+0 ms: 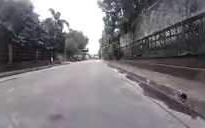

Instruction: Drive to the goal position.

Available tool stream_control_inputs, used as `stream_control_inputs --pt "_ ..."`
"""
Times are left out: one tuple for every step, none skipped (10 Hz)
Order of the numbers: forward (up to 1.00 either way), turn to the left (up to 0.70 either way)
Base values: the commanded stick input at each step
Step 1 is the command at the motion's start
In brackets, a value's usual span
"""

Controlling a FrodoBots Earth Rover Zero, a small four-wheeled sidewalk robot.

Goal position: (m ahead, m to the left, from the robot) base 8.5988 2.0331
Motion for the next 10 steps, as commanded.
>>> stream_control_inputs --pt "1.00 0.00" --pt "1.00 0.00" --pt "1.00 0.00" --pt "1.00 0.00" --pt "1.00 0.00" --pt "1.00 0.00" --pt "1.00 0.00" --pt "1.00 0.00" --pt "1.00 0.00" --pt "1.00 0.00"
